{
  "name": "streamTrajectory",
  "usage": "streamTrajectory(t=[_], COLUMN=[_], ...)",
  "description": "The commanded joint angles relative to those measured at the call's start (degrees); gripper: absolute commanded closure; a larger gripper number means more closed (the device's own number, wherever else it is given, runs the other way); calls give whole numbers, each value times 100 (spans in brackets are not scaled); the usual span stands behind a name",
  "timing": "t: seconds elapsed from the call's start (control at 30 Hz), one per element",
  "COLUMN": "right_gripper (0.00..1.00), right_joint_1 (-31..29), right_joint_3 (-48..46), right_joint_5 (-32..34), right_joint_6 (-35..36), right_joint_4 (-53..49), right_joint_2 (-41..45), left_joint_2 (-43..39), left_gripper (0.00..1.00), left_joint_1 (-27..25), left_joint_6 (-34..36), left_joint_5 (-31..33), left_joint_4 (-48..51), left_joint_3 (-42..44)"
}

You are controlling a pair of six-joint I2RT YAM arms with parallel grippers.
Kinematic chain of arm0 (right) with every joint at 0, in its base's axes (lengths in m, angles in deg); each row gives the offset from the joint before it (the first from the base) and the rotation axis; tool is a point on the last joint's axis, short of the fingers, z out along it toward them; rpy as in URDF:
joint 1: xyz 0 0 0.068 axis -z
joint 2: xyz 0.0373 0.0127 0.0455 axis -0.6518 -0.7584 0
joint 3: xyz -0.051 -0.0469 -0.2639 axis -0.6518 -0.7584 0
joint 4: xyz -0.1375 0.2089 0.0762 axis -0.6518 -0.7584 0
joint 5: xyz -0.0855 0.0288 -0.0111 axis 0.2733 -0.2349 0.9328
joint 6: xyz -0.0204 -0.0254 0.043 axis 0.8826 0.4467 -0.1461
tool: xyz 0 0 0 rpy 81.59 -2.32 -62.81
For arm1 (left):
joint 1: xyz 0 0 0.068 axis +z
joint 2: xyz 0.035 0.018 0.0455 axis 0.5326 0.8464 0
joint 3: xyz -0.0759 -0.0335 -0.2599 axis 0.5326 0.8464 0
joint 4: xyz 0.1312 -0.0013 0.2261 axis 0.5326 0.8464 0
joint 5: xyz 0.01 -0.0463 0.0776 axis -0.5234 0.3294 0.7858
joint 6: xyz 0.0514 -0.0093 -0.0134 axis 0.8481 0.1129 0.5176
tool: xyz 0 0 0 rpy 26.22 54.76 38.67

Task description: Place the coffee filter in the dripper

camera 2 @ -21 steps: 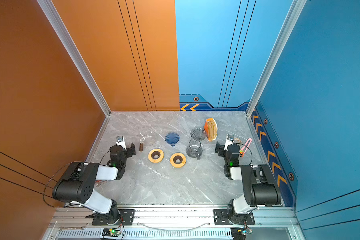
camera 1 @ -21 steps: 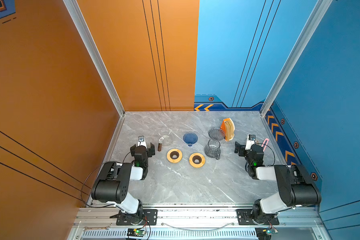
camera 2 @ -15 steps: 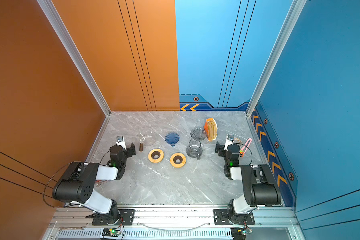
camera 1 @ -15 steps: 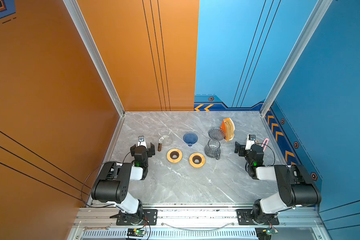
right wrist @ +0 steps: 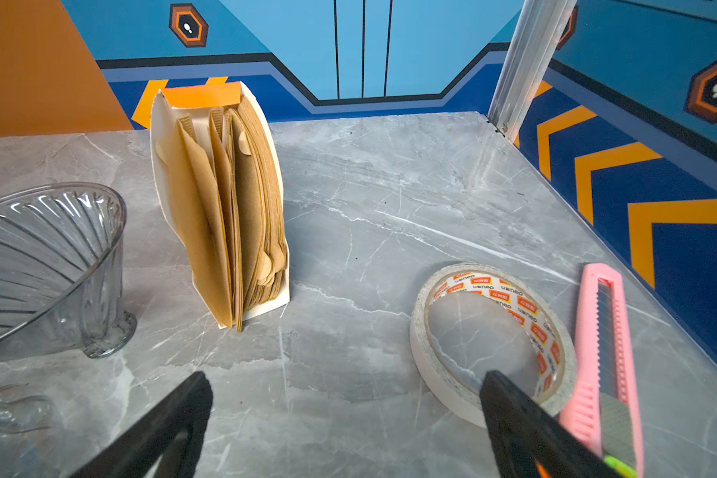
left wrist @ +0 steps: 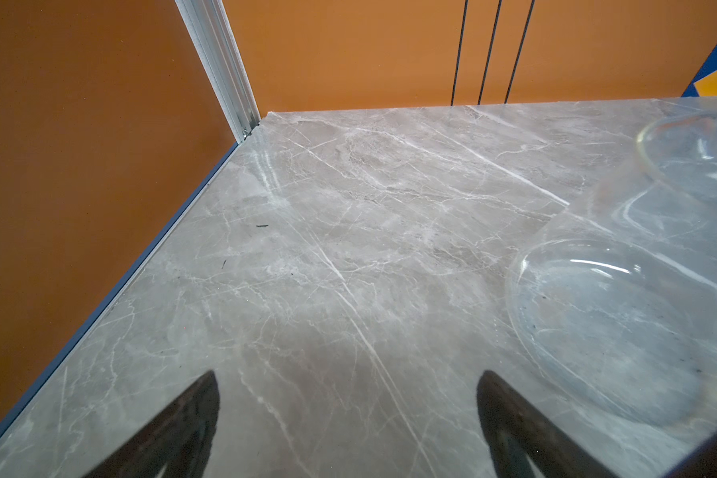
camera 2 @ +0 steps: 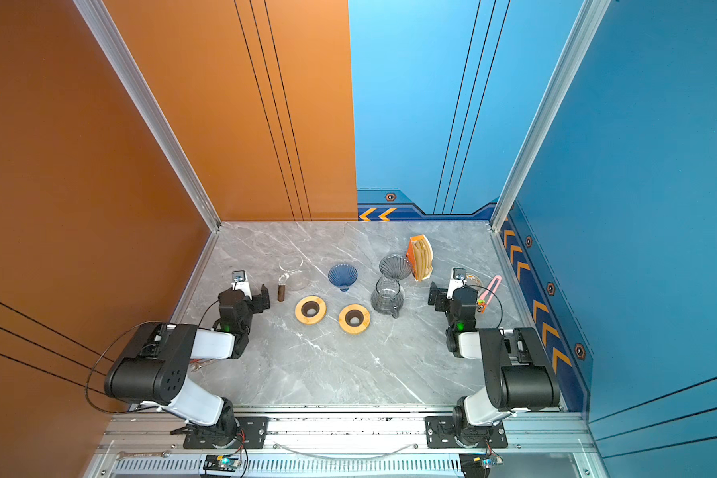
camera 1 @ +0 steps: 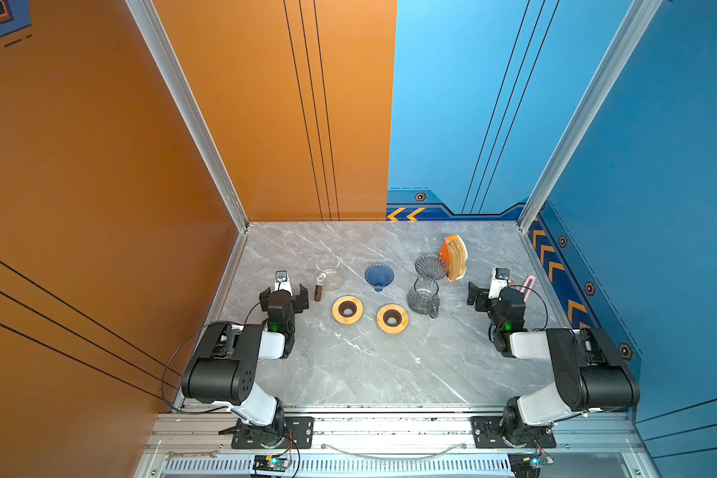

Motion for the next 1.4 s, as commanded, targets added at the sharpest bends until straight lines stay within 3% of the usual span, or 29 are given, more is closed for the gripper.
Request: streamTrajectory(t=[0.0, 0.73, 1.37], right_gripper=[0, 0, 0], right_joint_1=[12, 29, 84], right_joint_3=[100, 80, -412], right_joint_5=[37, 0, 134], right_joint_6=[-55, -70, -205], right_joint_4=[-119, -103, 652], right_joint_2=[-63, -62, 141], left_joint_2=[-39, -47, -74], left_gripper=[2, 2, 2], left_joint_1=[-18, -18, -284], left_joint_6=[-41, -38, 250], left_joint_5=[-53, -52, 104], left_joint_4=[11, 13, -610], left_joint_3=[-40, -31, 289])
